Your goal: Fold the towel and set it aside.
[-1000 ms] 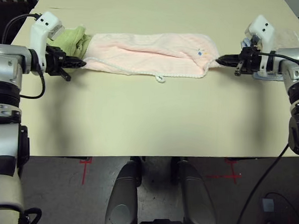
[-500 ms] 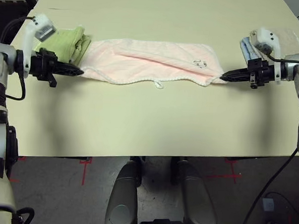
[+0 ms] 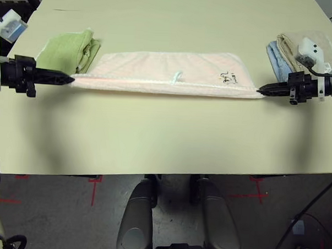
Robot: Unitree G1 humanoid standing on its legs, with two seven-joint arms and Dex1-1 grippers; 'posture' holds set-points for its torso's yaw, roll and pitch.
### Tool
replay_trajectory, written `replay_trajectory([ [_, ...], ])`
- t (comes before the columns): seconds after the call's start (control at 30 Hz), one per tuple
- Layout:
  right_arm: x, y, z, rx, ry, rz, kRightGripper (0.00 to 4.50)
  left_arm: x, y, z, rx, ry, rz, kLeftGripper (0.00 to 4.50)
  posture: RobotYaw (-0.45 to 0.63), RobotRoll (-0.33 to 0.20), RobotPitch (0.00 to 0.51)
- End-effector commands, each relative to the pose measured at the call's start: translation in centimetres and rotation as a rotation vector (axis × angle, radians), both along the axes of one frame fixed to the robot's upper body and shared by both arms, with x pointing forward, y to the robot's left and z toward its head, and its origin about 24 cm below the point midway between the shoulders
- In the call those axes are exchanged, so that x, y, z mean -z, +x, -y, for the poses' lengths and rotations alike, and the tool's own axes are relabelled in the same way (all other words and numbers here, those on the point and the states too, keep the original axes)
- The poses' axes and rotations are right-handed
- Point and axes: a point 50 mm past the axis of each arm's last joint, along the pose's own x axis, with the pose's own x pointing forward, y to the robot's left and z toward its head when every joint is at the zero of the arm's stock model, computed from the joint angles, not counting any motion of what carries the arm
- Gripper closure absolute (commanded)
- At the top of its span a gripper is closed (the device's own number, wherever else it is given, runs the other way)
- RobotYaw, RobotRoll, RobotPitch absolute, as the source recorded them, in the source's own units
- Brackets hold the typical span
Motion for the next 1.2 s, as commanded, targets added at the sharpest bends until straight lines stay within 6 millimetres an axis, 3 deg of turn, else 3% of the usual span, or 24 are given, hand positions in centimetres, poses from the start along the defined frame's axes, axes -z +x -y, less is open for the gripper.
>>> replay_trajectory([
  [0.03,0.3,-0.7,1.0,-0.002,-0.011,-0.039,4.50,0.0,-1.3,-0.5,0.000,0.026,-0.037,4.48,-0.03,0.000,0.313],
  [0.47,0.6,-1.6,1.7,0.006,0.020,-0.067,4.50,1.2,-3.4,-0.3,0.058,0.017,-0.101,4.48,-0.03,0.000,0.314],
  [0.9,0.4,-4.7,0.8,-0.058,0.054,-0.285,4.50,2.1,-2.4,-0.7,0.034,0.069,-0.064,4.48,-0.05,0.000,0.309],
  [1.2,-0.1,-4.1,0.6,-0.070,0.041,-0.251,4.50,1.4,-1.8,-0.8,0.036,0.093,-0.042,4.48,-0.04,0.000,0.303],
])
